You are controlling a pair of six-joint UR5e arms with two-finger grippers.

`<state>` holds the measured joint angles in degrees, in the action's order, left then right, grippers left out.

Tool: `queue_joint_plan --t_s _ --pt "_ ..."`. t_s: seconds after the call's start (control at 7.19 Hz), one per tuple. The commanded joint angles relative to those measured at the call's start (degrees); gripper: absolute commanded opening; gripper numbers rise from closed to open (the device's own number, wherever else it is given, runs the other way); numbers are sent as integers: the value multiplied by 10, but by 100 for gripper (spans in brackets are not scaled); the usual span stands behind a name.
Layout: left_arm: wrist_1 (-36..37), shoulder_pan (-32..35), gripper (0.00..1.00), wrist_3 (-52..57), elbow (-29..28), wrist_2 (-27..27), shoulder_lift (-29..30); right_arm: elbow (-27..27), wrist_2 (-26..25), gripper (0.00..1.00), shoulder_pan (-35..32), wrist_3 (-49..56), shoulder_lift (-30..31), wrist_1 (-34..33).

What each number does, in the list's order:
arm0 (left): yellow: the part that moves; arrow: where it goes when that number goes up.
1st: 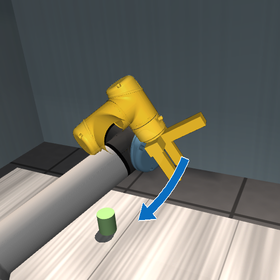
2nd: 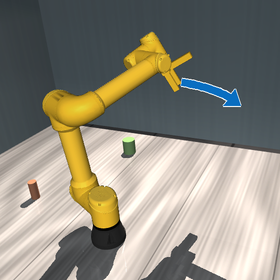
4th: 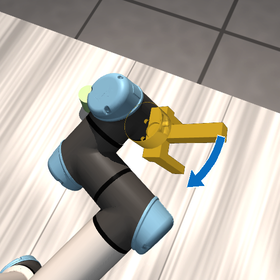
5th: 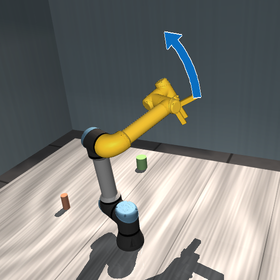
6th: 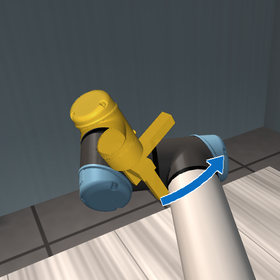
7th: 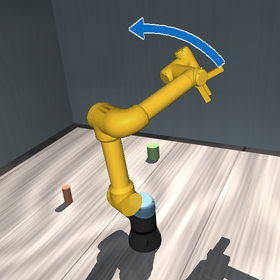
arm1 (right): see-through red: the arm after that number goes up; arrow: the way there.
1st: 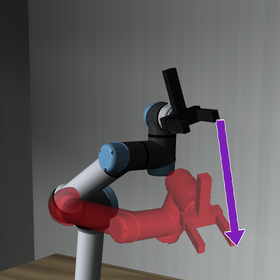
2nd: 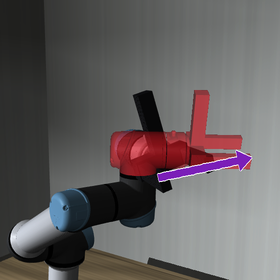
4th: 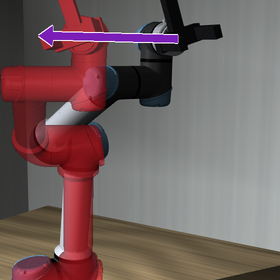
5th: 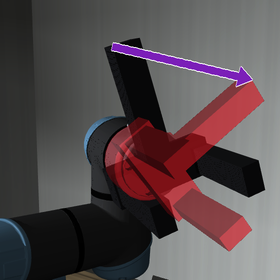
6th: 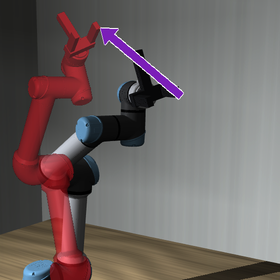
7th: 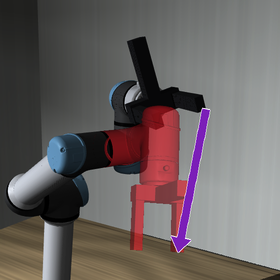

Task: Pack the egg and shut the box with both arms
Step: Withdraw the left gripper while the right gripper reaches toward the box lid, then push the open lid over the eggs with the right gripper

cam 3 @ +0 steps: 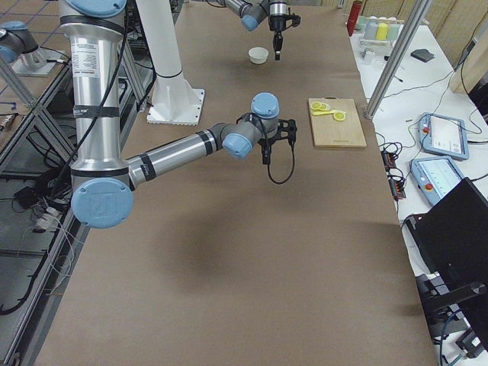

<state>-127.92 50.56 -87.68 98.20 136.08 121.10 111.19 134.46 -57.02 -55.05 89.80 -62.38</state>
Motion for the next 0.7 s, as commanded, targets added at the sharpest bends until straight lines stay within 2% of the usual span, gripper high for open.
queue_joint_plan --t_s 0.0,0.14,0.28,0.42,0.56 --pt "9 131 0 4 4 139 -41 2 -16 0 73 -100 -9 71" --pt "9 149 0 24 5 143 -59 1 -43 0 113 -114 -16 73" --pt "10 169 0 99 2 167 -98 -3 -67 0 143 -141 -58 72" --pt "11 189 0 136 -6 182 -113 -9 -112 0 199 -222 -129 66" --pt "10 197 0 136 -12 187 -113 -30 -206 0 263 -275 -190 62"
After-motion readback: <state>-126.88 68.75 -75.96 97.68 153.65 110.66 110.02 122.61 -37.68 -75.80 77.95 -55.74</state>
